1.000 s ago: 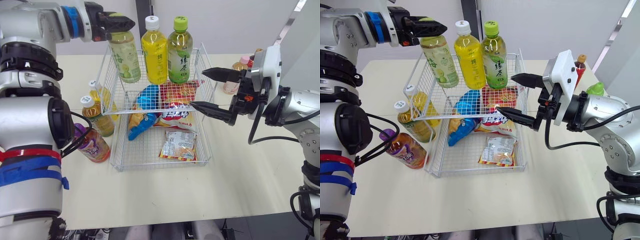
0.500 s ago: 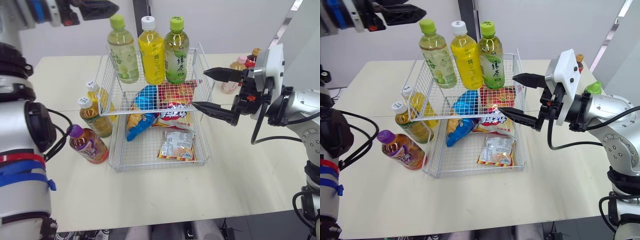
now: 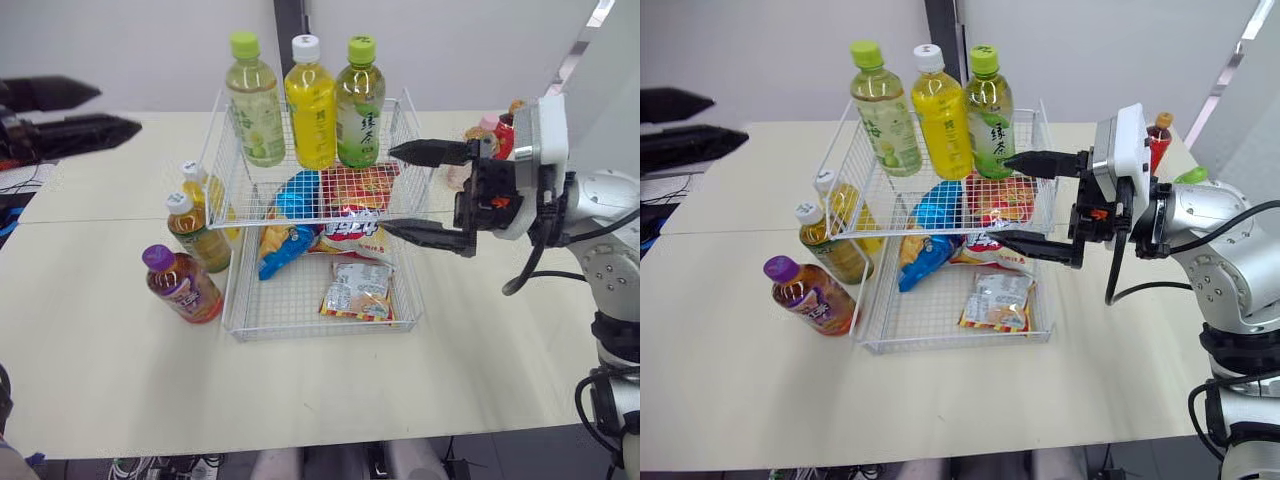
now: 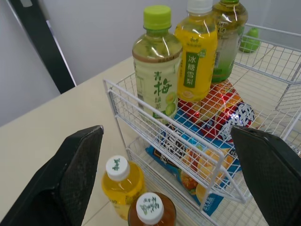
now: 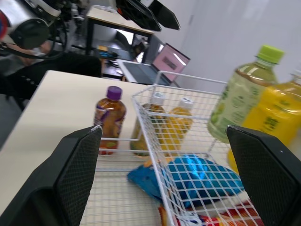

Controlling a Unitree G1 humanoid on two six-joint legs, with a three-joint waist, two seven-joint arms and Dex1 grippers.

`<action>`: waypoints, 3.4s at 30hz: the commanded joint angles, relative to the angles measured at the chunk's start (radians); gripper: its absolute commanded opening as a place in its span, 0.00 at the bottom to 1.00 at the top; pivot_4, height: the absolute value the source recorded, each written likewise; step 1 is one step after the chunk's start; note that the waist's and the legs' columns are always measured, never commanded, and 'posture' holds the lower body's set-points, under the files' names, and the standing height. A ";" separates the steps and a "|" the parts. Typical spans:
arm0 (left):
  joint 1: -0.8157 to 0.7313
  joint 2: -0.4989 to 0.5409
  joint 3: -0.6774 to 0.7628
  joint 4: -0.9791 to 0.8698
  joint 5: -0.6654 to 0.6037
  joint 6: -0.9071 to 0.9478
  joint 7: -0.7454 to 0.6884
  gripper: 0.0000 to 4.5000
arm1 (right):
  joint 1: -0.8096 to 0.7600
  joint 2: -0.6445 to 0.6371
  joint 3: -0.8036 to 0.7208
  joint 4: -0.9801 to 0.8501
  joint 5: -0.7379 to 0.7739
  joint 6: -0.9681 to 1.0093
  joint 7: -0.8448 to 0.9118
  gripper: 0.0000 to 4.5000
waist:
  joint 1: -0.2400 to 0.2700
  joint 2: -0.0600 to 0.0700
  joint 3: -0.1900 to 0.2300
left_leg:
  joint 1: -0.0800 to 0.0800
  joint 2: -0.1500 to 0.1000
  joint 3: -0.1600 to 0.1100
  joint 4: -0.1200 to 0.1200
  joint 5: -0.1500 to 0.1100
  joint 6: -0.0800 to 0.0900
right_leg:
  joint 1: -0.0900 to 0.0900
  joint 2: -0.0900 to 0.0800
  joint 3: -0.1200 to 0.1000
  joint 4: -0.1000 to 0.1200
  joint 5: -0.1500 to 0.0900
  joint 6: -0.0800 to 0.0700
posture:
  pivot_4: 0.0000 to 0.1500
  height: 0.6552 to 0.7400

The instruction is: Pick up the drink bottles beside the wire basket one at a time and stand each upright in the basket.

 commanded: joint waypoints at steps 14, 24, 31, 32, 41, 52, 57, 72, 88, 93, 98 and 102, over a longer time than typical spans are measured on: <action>0.789 -0.463 0.562 -0.531 -0.091 -0.035 0.146 1.00 | -0.050 0.059 0.071 -0.087 0.054 0.082 0.055 1.00 | 0.028 0.001 -0.003 | 0.009 0.002 -0.001 -0.008 0.000 -0.001 | 0.004 -0.006 0.000 -0.002 0.001 -0.005 | 1.00 1.00; 0.703 -0.643 0.388 -0.589 -0.156 -0.171 0.456 1.00 | -0.044 0.042 0.052 -0.028 0.042 0.058 0.100 1.00 | 0.027 -0.001 -0.004 | 0.020 0.002 0.000 -0.010 0.000 0.000 | 0.019 -0.007 -0.001 -0.011 0.001 -0.005 | 1.00 1.00; 0.642 -0.651 0.254 -0.608 -0.166 -0.202 0.641 1.00 | -0.039 0.032 0.046 -0.038 0.045 0.060 0.095 1.00 | 0.027 -0.001 -0.004 | 0.020 0.001 0.001 -0.010 0.000 0.000 | 0.019 -0.006 -0.001 -0.011 0.002 -0.004 | 1.00 1.00; 0.637 -0.655 0.232 -0.613 -0.169 -0.206 0.661 1.00 | -0.039 0.033 0.046 -0.040 0.045 0.060 0.094 1.00 | 0.027 -0.001 -0.004 | 0.020 0.001 0.002 -0.010 0.000 0.000 | 0.019 -0.006 -0.001 -0.011 0.002 -0.004 | 1.00 1.00; 0.667 -0.673 0.103 -0.619 -0.161 -0.259 0.788 1.00 | -0.027 0.033 0.045 -0.052 0.044 0.057 0.088 1.00 | 0.027 -0.001 -0.004 | 0.020 0.001 0.002 -0.010 0.000 0.000 | 0.019 -0.001 0.000 -0.011 0.002 -0.004 | 1.00 1.00; 0.731 -0.637 0.062 -0.582 -0.155 -0.330 0.805 0.46 | -0.004 0.026 0.030 -0.077 0.049 0.060 0.077 1.00 | 0.027 -0.001 -0.004 | 0.020 0.001 0.001 -0.011 0.000 0.000 | 0.019 -0.001 0.000 -0.012 0.002 -0.004 | 1.00 1.00; 0.752 -0.612 0.087 -0.568 -0.165 -0.382 0.768 0.30 | 0.001 0.017 0.018 -0.076 0.044 0.057 0.069 1.00 | 0.028 -0.001 -0.004 | 0.019 0.002 0.001 -0.011 0.000 0.000 | 0.019 -0.001 0.000 -0.014 0.002 -0.004 | 1.00 1.00; 0.335 0.069 0.309 -0.103 -0.579 -0.137 0.529 0.30 | 0.051 -0.090 -0.072 -0.088 0.060 0.083 0.037 1.00 | 0.028 0.000 -0.002 | 0.013 0.008 0.000 -0.012 0.000 -0.001 | 0.016 0.004 -0.004 -0.020 0.003 -0.006 | 1.00 1.00; -0.849 -0.203 -0.543 0.296 -0.441 -0.050 0.383 0.30 | 0.087 -0.132 -0.126 -0.060 0.034 0.104 -0.047 1.00 | 0.024 0.001 0.000 | 0.011 0.007 0.002 -0.010 0.000 -0.001 | 0.015 0.009 -0.001 -0.019 0.002 0.001 | 1.00 1.00; -0.820 -0.382 -0.600 0.307 -0.341 -0.127 0.356 0.30 | 0.143 -0.167 -0.188 -0.089 0.049 0.128 -0.081 1.00 | 0.018 0.004 0.002 | 0.010 0.009 0.004 -0.011 0.000 -0.001 | 0.011 0.010 0.001 -0.018 0.004 -0.004 | 1.00 1.00; -0.779 -0.517 -0.625 0.319 -0.235 -0.218 0.369 0.30 | 0.203 -0.198 -0.253 -0.127 0.067 0.142 -0.113 1.00 | 0.015 0.004 0.002 | 0.006 0.010 0.005 -0.011 0.000 -0.001 | 0.006 0.010 0.002 -0.017 0.005 -0.004 | 1.00 1.00; -0.768 -0.566 -0.636 0.344 -0.174 -0.252 0.354 0.30 | 0.221 -0.206 -0.269 -0.152 0.080 0.156 -0.134 1.00 | 0.015 0.004 0.002 | -0.001 0.010 0.006 -0.009 0.000 -0.001 | -0.002 0.010 0.003 -0.012 0.005 -0.004 | 1.00 1.00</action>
